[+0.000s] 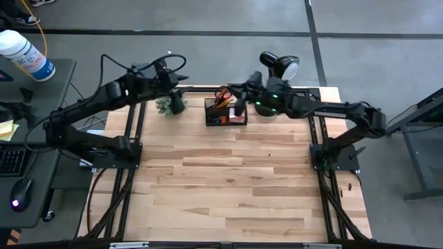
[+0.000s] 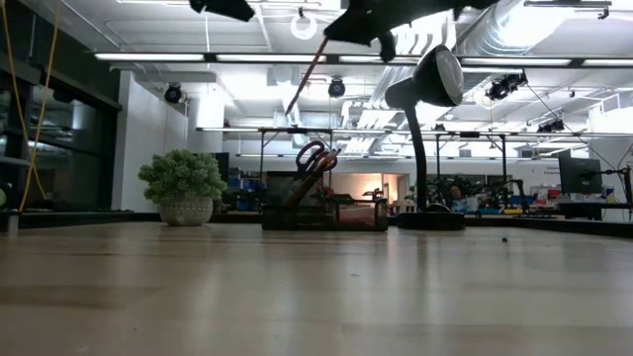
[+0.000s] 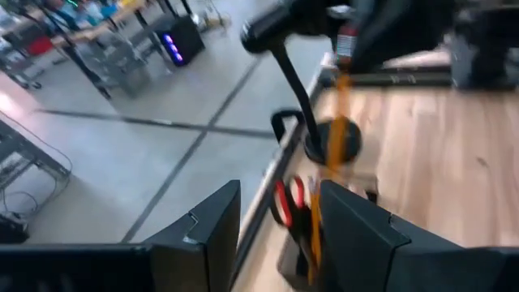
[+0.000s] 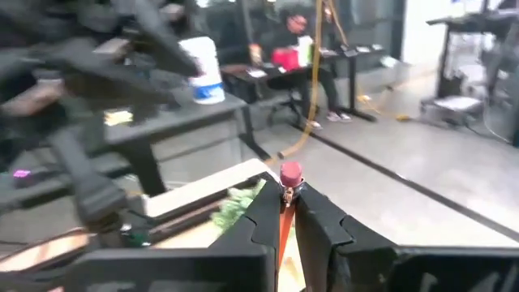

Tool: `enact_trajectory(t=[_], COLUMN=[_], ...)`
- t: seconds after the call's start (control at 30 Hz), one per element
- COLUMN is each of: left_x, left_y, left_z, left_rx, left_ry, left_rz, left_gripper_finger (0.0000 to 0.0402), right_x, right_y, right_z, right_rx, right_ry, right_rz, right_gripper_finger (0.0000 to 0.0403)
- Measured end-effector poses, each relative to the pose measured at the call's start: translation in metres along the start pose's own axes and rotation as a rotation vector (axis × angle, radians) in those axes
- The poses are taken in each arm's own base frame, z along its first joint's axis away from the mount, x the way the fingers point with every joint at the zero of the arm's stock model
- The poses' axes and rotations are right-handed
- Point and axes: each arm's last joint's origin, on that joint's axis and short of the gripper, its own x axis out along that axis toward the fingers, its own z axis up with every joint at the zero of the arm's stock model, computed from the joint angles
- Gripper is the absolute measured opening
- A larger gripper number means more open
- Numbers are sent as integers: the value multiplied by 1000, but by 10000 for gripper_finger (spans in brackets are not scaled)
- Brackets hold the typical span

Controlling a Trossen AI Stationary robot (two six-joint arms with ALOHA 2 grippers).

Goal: Pick and place office supplies into organizer
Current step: Put the yellow pencil into the black desk organizer

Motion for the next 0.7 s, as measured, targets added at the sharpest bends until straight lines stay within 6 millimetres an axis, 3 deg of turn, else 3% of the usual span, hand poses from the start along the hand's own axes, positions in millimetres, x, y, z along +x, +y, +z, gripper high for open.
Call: enact_trajectory(t=[0.27,0.4,0.57,0.7], left_x=[-24,-31,-32,-32], left_y=[2,4,4,4], left_z=[-13,-12,-13,-13], left_rx=[29,54,82,97], left_ry=[98,83,85,89], left_rz=[9,20,23,22], left_gripper_finger=[156,156,156,156], right_x=[63,87,105,111], right_y=[3,-1,-8,-10], right_z=[-10,-24,-57,-68], right_rx=[-57,9,90,144], right_ry=[188,250,305,314], right_rz=[-250,-284,-366,-379], right_gripper_finger=[13,13,13,13])
